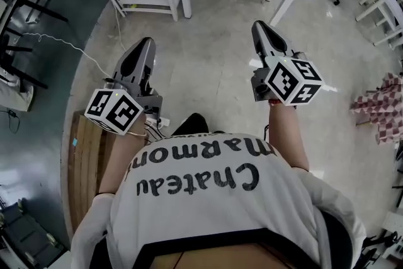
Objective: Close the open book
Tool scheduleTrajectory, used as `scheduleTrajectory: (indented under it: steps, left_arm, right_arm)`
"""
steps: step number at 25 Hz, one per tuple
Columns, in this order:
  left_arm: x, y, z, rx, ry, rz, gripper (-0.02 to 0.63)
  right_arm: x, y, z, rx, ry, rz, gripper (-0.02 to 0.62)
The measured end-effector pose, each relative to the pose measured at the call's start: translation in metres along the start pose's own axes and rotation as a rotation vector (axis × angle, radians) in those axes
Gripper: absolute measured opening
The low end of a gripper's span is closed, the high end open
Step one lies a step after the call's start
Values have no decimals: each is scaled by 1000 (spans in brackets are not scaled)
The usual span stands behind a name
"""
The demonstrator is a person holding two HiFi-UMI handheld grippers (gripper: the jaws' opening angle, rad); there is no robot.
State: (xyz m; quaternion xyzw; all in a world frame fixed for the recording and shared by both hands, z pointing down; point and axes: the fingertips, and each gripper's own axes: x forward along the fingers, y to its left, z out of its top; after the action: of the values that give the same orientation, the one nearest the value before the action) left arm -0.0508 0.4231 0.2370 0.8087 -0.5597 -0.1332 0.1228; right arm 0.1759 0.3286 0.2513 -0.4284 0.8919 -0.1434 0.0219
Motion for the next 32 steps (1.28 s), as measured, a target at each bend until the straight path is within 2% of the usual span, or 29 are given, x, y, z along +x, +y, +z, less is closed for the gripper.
scheduleTrajectory:
  steps: [3, 8, 13, 17, 21, 25, 28, 32]
  left_arm:
    - [1, 11, -5, -10, 0, 18, 23]
    - [18, 34, -13, -52, 6, 2, 23]
    - [52, 79, -14, -94, 36, -4, 23]
    - [84, 128, -6, -84, 67, -1, 23]
    - [123, 178, 16, -60, 82, -38, 23]
    - [158, 219, 44, -11, 76, -82, 23]
    - [176, 245, 52, -3, 94, -103, 23]
    - [189, 265, 54, -17, 109, -113, 23]
  right_arm:
    - [6, -2, -12, 0, 26, -10, 32]
    - [26, -15, -29, 37, 84, -52, 32]
    - [77, -29, -38, 35, 135, -98, 32]
    - [137, -40, -40, 37, 162, -128, 32]
    - [202, -37, -30, 11, 154, -149, 32]
    - [253, -26, -4, -11, 87, -160, 32]
    - [274, -17, 12, -54, 47, -176, 32]
    - [288, -19, 16, -86, 70, -207, 32]
